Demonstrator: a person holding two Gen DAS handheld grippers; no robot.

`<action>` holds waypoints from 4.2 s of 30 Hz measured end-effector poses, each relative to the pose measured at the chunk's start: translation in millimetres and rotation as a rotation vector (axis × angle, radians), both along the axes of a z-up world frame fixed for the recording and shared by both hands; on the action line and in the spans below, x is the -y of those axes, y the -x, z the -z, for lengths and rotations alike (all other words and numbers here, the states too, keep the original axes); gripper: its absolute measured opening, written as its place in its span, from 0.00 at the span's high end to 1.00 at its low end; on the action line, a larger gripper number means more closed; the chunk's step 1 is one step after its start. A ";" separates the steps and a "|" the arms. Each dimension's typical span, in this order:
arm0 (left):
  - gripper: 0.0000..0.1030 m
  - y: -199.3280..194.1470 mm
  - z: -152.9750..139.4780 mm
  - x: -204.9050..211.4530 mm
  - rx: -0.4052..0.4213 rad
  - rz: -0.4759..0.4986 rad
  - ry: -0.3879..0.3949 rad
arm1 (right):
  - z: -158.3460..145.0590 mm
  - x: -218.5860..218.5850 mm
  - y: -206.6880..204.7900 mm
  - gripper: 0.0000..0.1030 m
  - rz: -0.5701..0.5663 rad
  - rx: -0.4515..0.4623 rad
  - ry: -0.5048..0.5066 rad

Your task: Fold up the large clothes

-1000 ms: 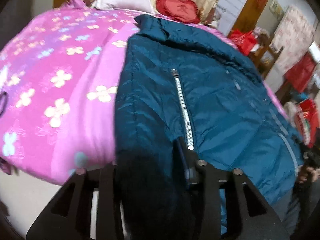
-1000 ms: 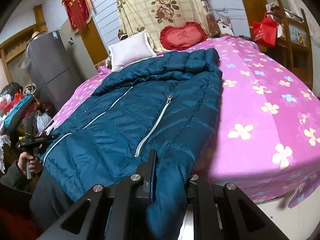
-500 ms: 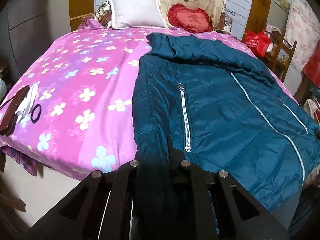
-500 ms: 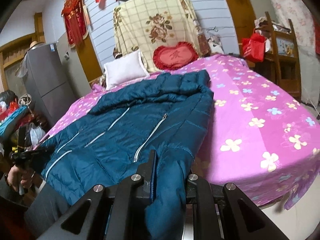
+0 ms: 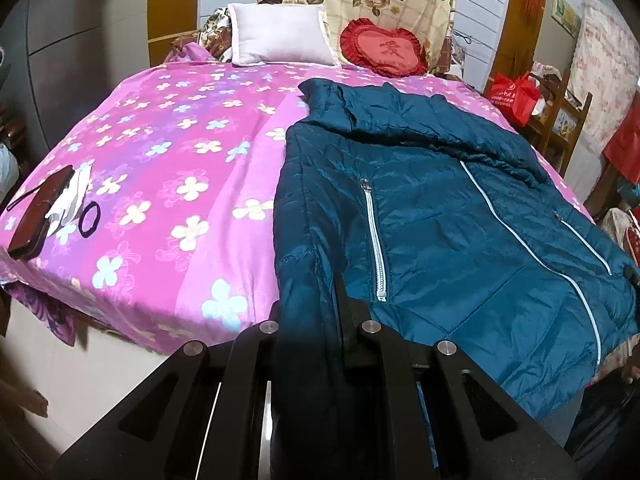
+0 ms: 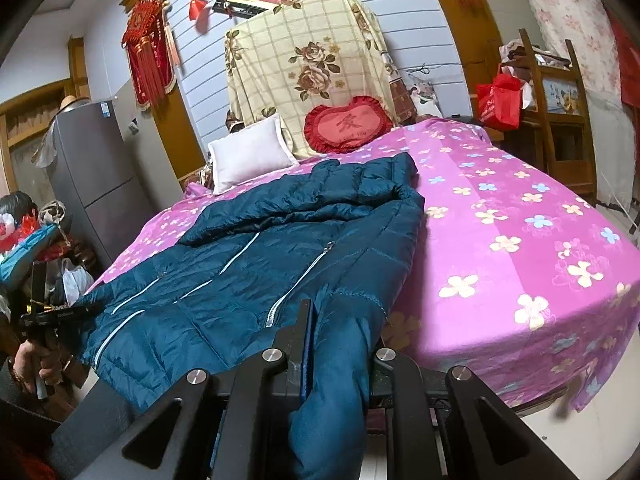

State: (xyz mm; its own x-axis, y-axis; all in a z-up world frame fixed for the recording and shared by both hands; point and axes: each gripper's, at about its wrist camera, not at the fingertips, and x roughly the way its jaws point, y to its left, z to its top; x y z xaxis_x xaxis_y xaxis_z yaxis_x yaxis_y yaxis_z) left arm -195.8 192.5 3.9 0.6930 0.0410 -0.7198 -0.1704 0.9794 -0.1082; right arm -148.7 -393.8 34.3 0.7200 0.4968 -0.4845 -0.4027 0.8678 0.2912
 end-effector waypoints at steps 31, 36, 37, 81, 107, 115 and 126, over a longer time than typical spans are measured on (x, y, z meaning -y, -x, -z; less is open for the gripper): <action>0.93 37.5 -4.8 -10.9 0.063 0.022 0.046 | -10.6 -1.2 30.2 0.88 0.025 0.078 0.025; 0.93 60.2 -18.9 -18.8 0.097 0.026 0.075 | -20.5 4.5 53.3 0.88 0.018 0.095 0.010; 0.93 66.4 -24.0 -20.2 0.112 0.028 0.083 | -23.4 7.4 56.9 0.88 0.020 0.095 0.007; 0.93 -277.2 -87.8 -42.0 0.223 -0.169 -0.029 | -86.2 -47.1 -266.9 0.88 0.286 0.206 -0.066; 0.86 -377.4 27.5 -31.2 0.012 -0.124 0.026 | 25.9 -45.5 -378.8 0.82 0.289 -0.201 -0.011; 0.78 -378.3 18.1 -53.8 -0.050 -0.085 0.213 | 18.0 -23.5 -364.9 0.68 0.244 -0.233 -0.214; 0.26 -275.9 -44.8 -71.4 0.104 -0.124 0.221 | -19.8 0.5 -299.1 0.56 0.198 -0.148 -0.189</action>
